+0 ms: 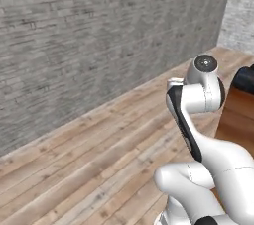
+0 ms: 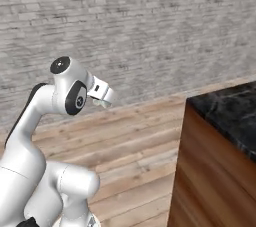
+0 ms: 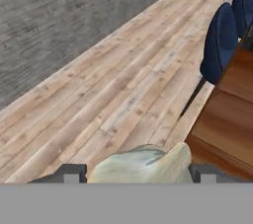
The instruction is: Take the cheese, steak, and garlic from the fridge and place them on the plate on the dining counter to create an appetizer plate.
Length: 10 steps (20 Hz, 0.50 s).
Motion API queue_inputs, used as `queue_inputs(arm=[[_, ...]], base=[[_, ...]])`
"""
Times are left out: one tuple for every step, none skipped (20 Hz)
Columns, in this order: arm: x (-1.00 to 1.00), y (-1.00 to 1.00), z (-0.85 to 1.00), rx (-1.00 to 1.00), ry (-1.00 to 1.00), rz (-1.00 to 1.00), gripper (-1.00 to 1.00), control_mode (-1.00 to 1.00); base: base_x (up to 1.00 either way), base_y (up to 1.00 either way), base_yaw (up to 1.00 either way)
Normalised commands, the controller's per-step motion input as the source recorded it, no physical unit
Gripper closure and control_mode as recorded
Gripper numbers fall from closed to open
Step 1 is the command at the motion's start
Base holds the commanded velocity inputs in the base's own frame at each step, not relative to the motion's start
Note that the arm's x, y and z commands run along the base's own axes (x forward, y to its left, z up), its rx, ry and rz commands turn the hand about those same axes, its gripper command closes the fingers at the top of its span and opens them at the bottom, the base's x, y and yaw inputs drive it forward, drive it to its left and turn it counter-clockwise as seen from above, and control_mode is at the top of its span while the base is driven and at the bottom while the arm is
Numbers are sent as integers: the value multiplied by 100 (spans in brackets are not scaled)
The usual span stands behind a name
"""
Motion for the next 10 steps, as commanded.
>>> queue_inputs(arm=[[0, 0, 0, 0, 0, 0, 100, 100], [0, 0, 0, 0, 0, 0, 100, 100], [0, 0, 0, 0, 0, 0, 100, 100], [0, 0, 0, 0, 0, 0, 100, 100], [0, 0, 0, 0, 0, 0, 100, 100], [0, 0, 0, 0, 0, 0, 100, 100], [0, 0, 0, 0, 0, 0, 100, 100], [0, 0, 0, 0, 0, 0, 100, 100], [0, 0, 0, 0, 0, 0, 100, 100], [0, 0, 0, 0, 0, 0, 100, 100]], base=[[100, 61, -47], [100, 60, -47], [100, 60, -47], [100, 59, -47], [100, 59, -47], [100, 55, -47], [100, 54, -48], [100, 54, -48], [100, 51, -49], [100, 49, -49]])
